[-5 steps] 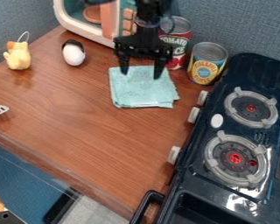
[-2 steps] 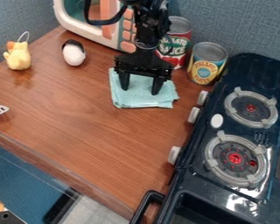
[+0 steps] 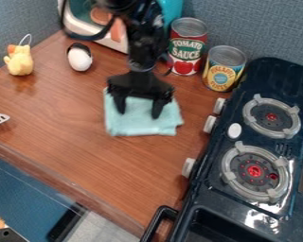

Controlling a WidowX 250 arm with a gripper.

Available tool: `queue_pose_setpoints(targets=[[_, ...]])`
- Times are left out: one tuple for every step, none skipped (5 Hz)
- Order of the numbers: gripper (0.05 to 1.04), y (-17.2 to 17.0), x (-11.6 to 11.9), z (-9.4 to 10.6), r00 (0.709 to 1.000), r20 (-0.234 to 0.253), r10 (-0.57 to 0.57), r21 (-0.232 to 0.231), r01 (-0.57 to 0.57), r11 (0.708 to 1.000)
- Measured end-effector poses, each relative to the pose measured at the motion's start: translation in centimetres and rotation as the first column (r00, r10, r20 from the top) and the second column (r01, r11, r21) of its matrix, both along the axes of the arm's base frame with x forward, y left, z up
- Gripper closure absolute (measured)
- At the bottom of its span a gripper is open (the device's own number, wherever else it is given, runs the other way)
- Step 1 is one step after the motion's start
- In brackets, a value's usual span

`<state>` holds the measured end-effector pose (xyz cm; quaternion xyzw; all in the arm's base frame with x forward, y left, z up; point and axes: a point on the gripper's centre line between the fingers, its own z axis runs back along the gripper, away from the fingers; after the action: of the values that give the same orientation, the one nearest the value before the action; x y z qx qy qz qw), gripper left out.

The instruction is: Move the towel into down

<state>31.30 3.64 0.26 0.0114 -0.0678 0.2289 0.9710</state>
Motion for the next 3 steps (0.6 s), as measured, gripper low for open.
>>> queue_pose_setpoints(targets=[[0.084,-0.2,-3.7,0.0,1.000,-0.028,0.004,-0.037,-0.006,0.999],[0.084,-0.5,-7.1,0.1,0.999,-0.049,-0.004,-0.053,0.001,0.999],[0.083,-0.4,-9.3,0.1,0.998,-0.062,-0.009,-0.032,0.007,0.999]])
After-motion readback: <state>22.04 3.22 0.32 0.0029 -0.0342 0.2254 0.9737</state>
